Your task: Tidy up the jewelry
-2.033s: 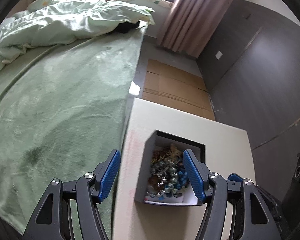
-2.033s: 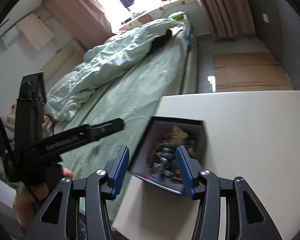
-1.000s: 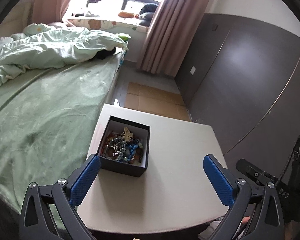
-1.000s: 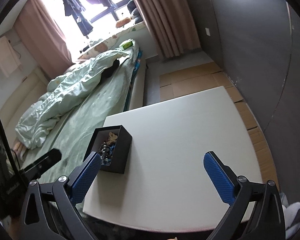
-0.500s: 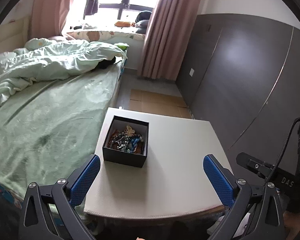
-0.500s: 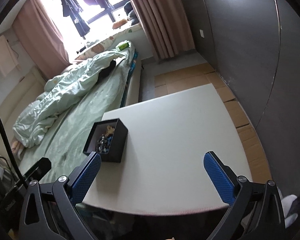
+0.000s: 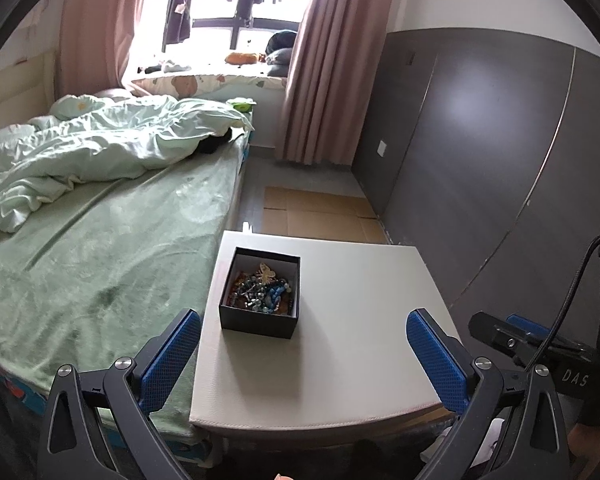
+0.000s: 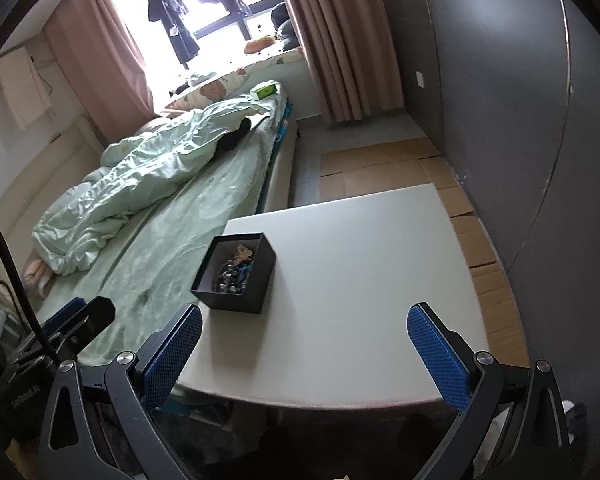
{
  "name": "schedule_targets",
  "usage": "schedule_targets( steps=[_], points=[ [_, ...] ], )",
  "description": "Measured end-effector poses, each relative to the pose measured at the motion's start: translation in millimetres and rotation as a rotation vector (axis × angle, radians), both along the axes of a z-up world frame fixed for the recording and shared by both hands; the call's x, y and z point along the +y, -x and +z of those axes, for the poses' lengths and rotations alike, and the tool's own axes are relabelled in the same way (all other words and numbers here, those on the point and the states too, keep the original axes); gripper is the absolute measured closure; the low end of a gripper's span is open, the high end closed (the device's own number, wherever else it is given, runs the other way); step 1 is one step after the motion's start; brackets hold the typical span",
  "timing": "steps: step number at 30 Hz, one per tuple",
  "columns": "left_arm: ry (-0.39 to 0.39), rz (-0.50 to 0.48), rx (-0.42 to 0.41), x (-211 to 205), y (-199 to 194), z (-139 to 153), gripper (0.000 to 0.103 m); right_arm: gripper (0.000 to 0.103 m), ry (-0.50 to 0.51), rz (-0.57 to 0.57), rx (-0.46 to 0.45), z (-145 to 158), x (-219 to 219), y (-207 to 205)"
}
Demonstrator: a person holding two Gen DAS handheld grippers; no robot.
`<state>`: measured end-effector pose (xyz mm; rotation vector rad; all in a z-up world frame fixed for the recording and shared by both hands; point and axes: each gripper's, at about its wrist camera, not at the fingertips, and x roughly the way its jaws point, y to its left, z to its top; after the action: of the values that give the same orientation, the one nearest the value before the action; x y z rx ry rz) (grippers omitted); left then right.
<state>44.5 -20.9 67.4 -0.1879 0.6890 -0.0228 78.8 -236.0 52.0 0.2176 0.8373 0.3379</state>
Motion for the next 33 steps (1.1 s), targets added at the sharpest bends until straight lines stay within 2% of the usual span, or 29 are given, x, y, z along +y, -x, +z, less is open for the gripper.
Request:
schedule_targets(
  steps=[11, 33],
  points=[
    [-0.015, -0.016, -0.001, -4, 4, 0, 0.0, 0.0, 0.004, -0.032, 0.019, -16, -7, 14],
    [-0.036, -0.036, 0.0, -15, 2, 1, 0.0, 0.0, 0.009, -0.06, -0.001, -12, -18, 16]
  ],
)
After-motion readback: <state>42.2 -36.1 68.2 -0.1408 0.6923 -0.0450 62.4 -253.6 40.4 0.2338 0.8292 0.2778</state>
